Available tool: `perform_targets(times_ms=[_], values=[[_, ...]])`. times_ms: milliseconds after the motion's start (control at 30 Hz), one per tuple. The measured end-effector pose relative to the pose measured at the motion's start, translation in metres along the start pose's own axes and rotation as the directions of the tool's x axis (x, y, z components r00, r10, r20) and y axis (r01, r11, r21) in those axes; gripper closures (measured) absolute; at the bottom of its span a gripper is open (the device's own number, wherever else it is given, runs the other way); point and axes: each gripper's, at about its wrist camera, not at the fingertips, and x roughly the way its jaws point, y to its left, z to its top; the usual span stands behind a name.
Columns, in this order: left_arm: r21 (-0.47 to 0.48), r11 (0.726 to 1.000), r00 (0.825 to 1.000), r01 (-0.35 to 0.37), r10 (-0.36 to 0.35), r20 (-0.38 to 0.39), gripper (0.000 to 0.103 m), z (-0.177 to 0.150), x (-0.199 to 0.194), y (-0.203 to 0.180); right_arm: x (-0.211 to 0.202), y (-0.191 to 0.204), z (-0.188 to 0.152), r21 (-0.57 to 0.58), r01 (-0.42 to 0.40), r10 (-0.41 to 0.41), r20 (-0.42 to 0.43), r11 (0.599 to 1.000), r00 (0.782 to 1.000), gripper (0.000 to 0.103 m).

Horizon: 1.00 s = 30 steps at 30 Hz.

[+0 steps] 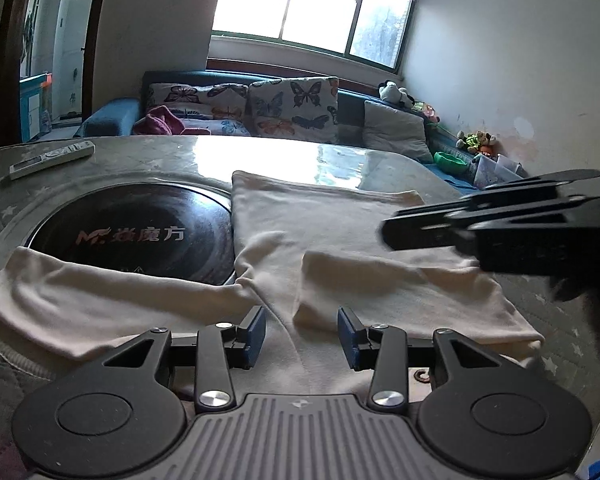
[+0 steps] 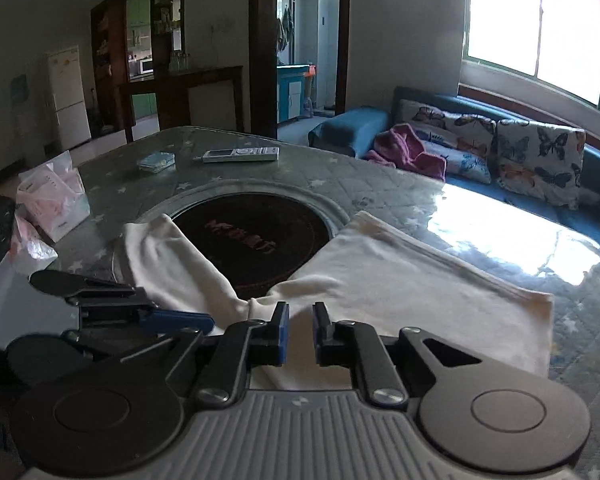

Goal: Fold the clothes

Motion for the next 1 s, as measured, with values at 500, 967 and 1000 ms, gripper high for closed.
perform_targets(times_ms=[500, 967, 1000], values=[[0.088, 0.996, 0.999, -0.025, 0.028, -0.033, 0.07, 0.009, 0.034, -0.017, -0.072, -0.066, -0.104, 0.088, 0.257, -0.243, -0.138, 0.962, 0.96, 0.06], [0.106, 0.994, 0.999, -0.025, 0.021, 0.036, 0.1, 0.039, 0.024, -0.032, -0.066, -0.056, -0.123, 0.104, 0.258, -0.249, -0.096, 0.961, 0.964, 0.048], [0.107, 0.994, 0.999, -0.015, 0.009, 0.053, 0.1, 0.046, 0.019, -0.036, -0.065, -0.056, -0.122, 0.113, 0.256, -0.246, -0.092, 0.96, 0.965, 0.048]])
